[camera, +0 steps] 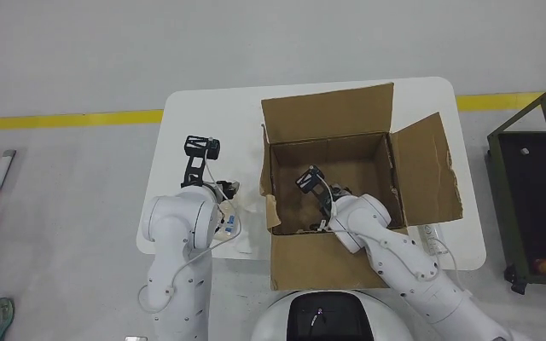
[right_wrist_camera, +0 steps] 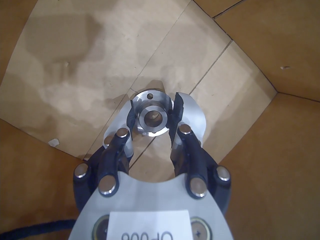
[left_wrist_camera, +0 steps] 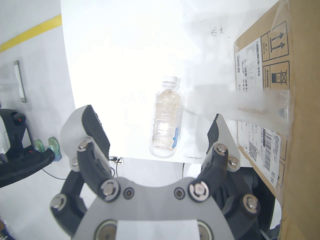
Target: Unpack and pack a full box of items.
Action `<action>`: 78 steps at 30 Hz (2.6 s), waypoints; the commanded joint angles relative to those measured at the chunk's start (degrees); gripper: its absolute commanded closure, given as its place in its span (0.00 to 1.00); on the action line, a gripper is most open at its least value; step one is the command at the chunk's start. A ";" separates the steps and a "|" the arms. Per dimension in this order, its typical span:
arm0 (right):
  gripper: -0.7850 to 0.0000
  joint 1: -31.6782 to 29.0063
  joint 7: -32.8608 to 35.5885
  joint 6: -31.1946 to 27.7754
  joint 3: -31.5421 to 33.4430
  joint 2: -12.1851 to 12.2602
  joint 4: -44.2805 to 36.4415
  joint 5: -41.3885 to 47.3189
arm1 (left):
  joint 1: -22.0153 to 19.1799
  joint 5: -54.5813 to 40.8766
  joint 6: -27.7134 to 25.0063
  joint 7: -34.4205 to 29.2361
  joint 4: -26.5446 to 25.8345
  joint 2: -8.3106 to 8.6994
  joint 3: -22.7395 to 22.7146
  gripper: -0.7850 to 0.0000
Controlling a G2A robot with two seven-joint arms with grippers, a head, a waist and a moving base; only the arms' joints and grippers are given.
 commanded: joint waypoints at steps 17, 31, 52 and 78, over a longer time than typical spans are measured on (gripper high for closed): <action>1.00 -2.96 -1.77 0.23 5.18 -0.01 -8.84 0.40 | 0.00 0.00 0.00 0.00 0.00 0.00 0.00 0.00; 1.00 -22.59 -22.19 -5.49 34.30 2.43 -40.73 27.21 | 0.00 0.00 0.00 0.00 0.00 0.00 0.00 0.00; 1.00 -24.54 -28.59 -5.95 40.46 2.81 -44.34 33.04 | 0.00 0.00 0.00 0.00 0.00 0.00 0.00 0.00; 1.00 -44.27 -21.63 -12.60 63.64 4.84 -32.76 30.25 | 0.00 0.00 0.00 0.00 0.00 0.00 0.00 0.00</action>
